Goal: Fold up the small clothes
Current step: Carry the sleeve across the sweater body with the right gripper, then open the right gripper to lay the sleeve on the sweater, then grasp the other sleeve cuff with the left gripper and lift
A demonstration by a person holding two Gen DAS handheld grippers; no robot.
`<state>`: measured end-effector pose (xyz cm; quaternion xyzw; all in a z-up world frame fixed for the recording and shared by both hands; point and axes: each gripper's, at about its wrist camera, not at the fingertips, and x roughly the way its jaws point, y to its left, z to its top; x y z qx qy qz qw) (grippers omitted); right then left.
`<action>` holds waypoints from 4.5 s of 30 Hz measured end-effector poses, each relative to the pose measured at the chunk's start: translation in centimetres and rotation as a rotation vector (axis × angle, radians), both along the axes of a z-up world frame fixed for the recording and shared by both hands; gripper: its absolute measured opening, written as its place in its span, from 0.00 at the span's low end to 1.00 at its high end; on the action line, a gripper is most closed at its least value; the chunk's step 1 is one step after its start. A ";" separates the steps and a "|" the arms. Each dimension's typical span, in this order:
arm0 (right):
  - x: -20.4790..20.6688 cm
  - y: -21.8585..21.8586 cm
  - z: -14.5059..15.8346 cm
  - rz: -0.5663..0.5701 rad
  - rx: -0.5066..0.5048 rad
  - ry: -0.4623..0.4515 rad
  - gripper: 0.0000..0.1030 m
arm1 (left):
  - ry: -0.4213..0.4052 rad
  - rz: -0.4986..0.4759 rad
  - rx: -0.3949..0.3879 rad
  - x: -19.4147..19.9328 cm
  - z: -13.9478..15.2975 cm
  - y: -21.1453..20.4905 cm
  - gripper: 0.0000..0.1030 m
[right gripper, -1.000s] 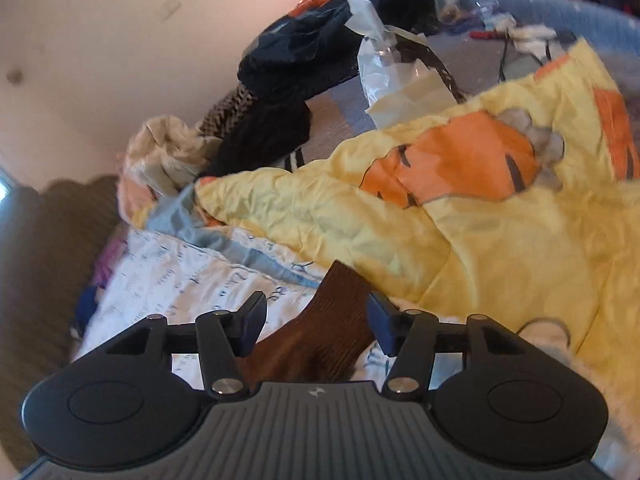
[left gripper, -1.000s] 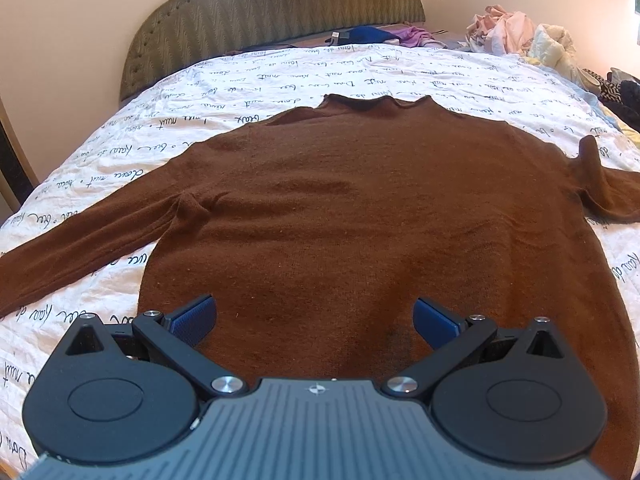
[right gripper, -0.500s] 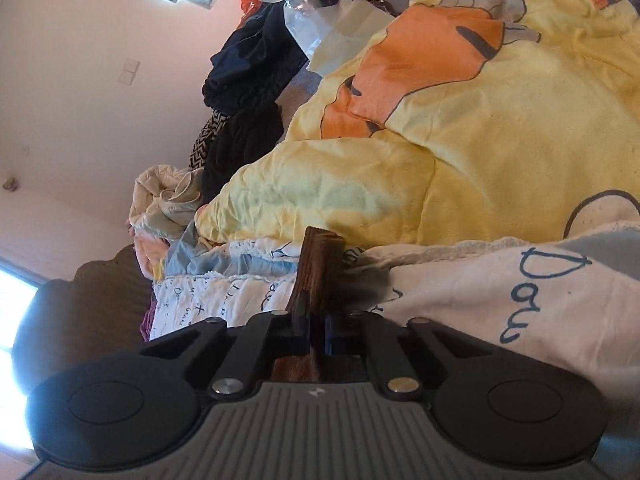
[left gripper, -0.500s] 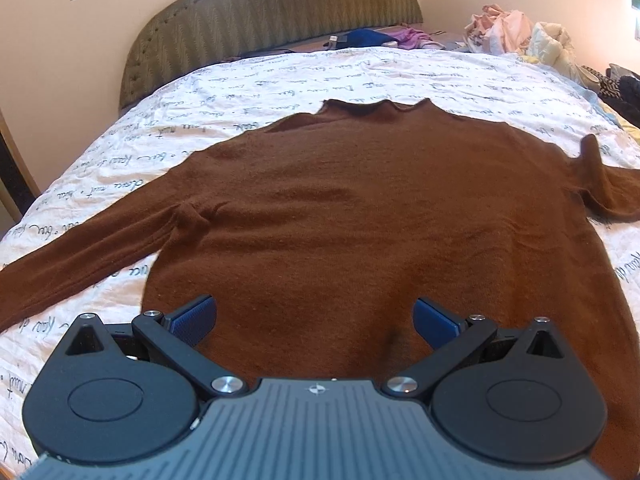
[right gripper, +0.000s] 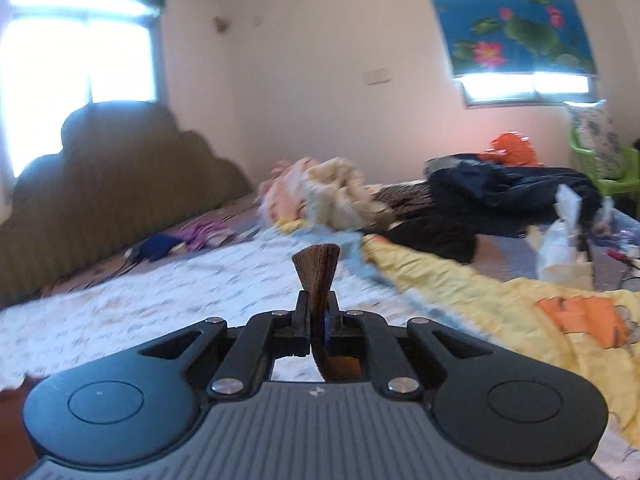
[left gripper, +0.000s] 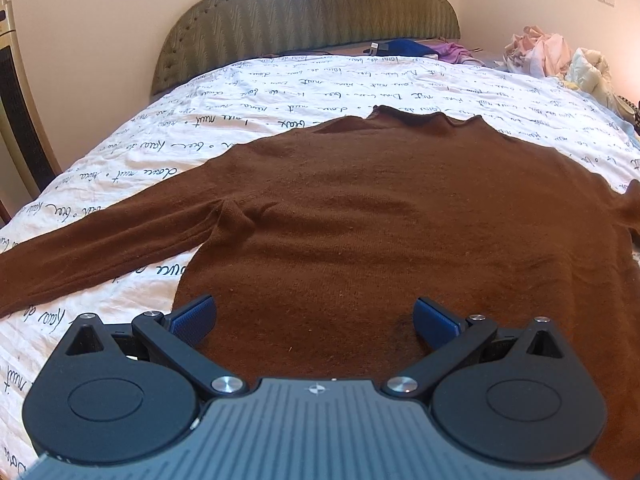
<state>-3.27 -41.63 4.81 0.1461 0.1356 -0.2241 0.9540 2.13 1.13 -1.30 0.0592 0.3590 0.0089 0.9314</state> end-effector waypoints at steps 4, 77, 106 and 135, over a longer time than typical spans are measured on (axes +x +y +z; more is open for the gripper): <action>3.0 5.9 -1.9 0.131 -0.075 0.116 0.06 | -0.008 0.000 -0.009 -0.1 -0.4 0.2 1.00; 18.2 35.6 -4.7 0.931 0.067 0.481 0.60 | -0.028 0.023 -0.035 -0.8 -2.8 0.1 1.00; 1.0 17.4 -5.3 0.488 -0.018 0.246 0.80 | -0.077 0.806 -0.397 -3.5 1.6 29.4 1.00; 1.0 14.4 -6.9 0.413 0.165 0.248 0.80 | -0.473 0.963 -0.765 -4.3 1.8 39.3 0.04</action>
